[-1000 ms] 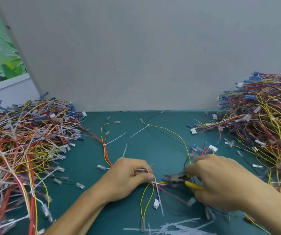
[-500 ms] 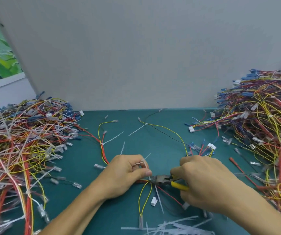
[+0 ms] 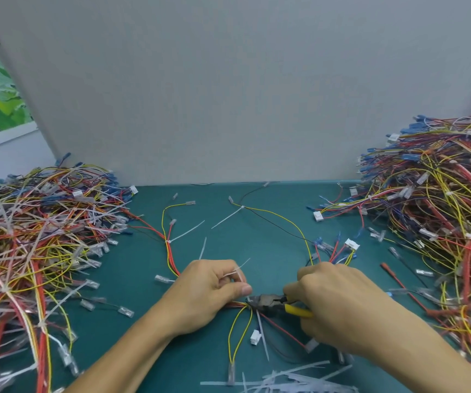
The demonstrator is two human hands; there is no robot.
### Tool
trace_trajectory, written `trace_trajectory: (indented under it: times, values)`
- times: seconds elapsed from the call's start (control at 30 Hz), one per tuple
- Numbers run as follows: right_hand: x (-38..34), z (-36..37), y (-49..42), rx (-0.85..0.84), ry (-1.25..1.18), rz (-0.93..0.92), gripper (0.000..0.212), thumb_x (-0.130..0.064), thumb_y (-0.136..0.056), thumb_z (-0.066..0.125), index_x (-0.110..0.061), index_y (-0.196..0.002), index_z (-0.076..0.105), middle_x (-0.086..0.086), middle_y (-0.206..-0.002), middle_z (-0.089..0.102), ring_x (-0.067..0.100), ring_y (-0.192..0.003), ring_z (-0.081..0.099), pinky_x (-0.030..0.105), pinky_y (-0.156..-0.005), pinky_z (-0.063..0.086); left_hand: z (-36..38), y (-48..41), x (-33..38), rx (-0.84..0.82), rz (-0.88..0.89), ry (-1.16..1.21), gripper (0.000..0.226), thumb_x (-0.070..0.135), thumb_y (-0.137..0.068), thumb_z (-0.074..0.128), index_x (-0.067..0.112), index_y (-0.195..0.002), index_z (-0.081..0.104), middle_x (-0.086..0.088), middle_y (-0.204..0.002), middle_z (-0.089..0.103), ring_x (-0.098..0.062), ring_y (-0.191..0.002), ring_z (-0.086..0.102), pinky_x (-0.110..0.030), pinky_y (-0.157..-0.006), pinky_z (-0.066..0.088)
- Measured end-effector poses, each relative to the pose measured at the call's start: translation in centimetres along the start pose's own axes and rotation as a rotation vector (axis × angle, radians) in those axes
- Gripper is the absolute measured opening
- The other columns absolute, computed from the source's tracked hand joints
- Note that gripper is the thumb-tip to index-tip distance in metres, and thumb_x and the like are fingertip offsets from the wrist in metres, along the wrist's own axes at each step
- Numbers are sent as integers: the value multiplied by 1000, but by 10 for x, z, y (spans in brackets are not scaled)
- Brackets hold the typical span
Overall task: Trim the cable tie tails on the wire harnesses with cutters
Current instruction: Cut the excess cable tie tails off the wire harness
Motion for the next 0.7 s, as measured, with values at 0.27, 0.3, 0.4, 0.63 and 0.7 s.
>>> trace_trajectory:
  times: [0.27,0.3,0.4,0.63,0.7]
  values:
    - [0,2,0,5,45,-6,6,-19,-79,49,-21,-82,43,1,-76,37,34,-73,40,27,-47,17,1,0,1,10,6,1,18,26,-86,70,20,-70,63,9,-47,35,-8,-50,28,-20,-50,25]
    - [0,2,0,6,44,-5,7,-19,-79,49,-21,-82,43,2,-78,38,34,-73,40,27,-47,17,1,0,1,11,4,1,18,26,-86,70,20,-70,63,9,-47,35,-8,-50,28,-20,-50,25]
    - [0,3,0,7,40,-4,8,-19,-79,48,-21,-79,40,4,-76,37,34,-73,41,27,-47,17,1,1,2,16,6,-7,18,26,-86,69,21,-70,63,9,-47,35,-8,-50,29,-18,-50,25]
    - [0,3,0,-7,48,-20,11,-21,-79,48,-19,-75,38,-1,-68,31,34,-72,40,28,-47,17,2,3,2,34,22,10,19,24,-88,68,23,-70,61,10,-50,38,-8,-51,30,-22,-52,27]
    - [1,1,1,-24,35,-12,12,-20,-78,49,-19,-74,37,0,-69,32,33,-73,41,27,-47,19,-1,2,4,51,11,69,18,24,-88,67,21,-72,60,9,-54,39,-10,-54,31,-26,-54,27]
Point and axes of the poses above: each hand's wrist, its own y-axis away from the middle knuckle, its own z-axis out of the palm, x = y × z, the point moved 2 cm from there along -y, towards the middle knuckle
